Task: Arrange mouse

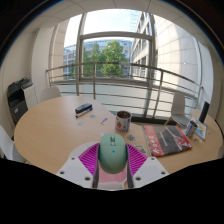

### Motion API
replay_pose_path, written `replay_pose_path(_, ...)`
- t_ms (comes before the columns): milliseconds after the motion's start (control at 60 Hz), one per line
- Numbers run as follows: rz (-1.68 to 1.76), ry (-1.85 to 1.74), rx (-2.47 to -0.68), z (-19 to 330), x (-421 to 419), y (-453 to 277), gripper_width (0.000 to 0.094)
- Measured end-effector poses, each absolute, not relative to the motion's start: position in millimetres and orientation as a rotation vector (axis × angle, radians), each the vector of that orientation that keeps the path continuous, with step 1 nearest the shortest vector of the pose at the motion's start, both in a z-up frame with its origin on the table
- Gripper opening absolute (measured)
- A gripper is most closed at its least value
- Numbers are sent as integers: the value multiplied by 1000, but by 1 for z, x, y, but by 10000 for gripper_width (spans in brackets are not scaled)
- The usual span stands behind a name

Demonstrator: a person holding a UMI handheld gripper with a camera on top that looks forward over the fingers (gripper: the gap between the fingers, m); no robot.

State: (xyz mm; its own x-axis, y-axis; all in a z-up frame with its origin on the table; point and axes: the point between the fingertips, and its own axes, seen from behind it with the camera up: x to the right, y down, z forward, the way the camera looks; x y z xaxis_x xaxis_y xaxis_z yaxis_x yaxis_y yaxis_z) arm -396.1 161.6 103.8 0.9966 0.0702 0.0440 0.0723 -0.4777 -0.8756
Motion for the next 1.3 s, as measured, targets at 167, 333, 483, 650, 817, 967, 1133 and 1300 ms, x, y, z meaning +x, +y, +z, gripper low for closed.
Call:
replay_pose_path(167, -1, -103, -2204, 17, -423, 169, 410)
replay_pose_path(333, -4, -111, -2272, -12, -430, 172, 520)
replay_pose_path(483, -64, -86, -2269, 13, -422, 159, 831)
replay_pose_path(650, -106, -34, -2212, 77, -426, 115, 848)
replay_pose_path(817, -130, -5, -2151, 138, -442, 52, 847)
replay_pose_path(967, -181, 8, -2113, 173, -452, -9, 848)
replay_pose_path(1133, -206, 3, -2106, 188, -467, -70, 847)
replay_pose_path(1300, -208, 28, -2120, 190, -473, -109, 847)
